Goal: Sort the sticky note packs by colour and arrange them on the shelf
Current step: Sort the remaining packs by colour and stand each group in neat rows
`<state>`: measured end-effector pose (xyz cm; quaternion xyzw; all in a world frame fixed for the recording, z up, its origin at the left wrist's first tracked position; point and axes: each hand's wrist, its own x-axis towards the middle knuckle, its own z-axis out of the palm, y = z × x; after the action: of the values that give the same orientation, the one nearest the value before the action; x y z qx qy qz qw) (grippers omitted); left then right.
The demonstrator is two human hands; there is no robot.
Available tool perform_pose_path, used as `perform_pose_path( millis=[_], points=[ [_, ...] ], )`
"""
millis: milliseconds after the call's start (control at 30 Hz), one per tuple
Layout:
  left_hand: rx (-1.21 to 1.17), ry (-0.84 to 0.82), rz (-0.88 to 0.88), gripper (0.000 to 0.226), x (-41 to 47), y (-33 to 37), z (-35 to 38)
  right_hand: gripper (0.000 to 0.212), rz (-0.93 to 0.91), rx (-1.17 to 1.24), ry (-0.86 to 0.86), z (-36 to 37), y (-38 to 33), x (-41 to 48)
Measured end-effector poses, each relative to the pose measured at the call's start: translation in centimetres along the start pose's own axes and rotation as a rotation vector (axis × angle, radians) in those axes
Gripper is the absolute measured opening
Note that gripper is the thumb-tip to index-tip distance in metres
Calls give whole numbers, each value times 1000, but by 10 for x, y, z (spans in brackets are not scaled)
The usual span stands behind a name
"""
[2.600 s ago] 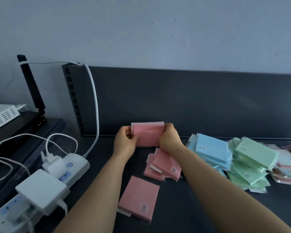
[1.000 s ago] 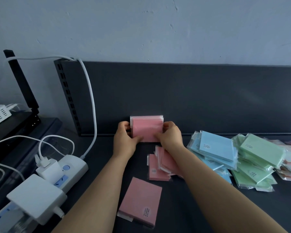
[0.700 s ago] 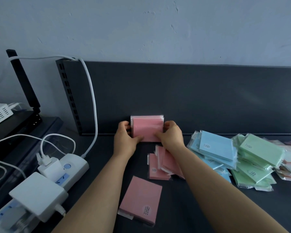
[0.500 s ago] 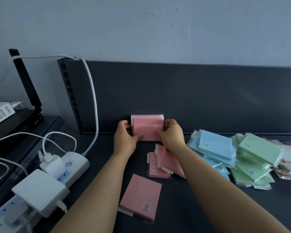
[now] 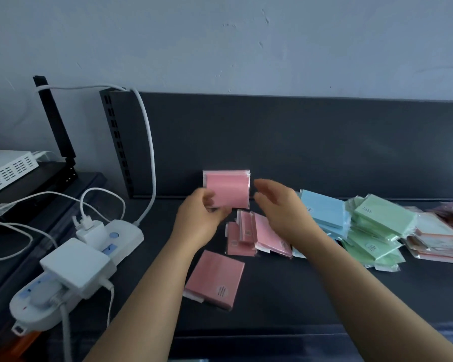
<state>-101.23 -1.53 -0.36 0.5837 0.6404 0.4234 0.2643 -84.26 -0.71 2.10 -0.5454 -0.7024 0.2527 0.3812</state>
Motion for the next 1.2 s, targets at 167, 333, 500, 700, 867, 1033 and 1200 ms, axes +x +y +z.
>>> perform_pose_path(
  millis=[167,333,500,700,867,1033,1200],
  points=[
    [83,-189,-55,26,-25,4,21,20,-21,-134,-133,-7,31,-49],
    [-5,-242,-119,26,-28,12,33,39,-66,-163,-166,5,48,-69],
    [-46,-273,-135,20,-41,13,22,43,-133,-122,-178,5,50,-81],
    [-206,-191,-205,43,-61,4,7,36,-78,224,-72,2,52,-87],
    [-510,-192,-251,72,-73,-10,-1,51,151,476,-11,6,52,-90],
    [-574,-235,-241,32,-82,-3,-1,35,196,575,-41,1,50,-94],
    [-437,-223,-208,20,-81,-5,-4,30,168,490,58,-25,56,-96]
  ],
)
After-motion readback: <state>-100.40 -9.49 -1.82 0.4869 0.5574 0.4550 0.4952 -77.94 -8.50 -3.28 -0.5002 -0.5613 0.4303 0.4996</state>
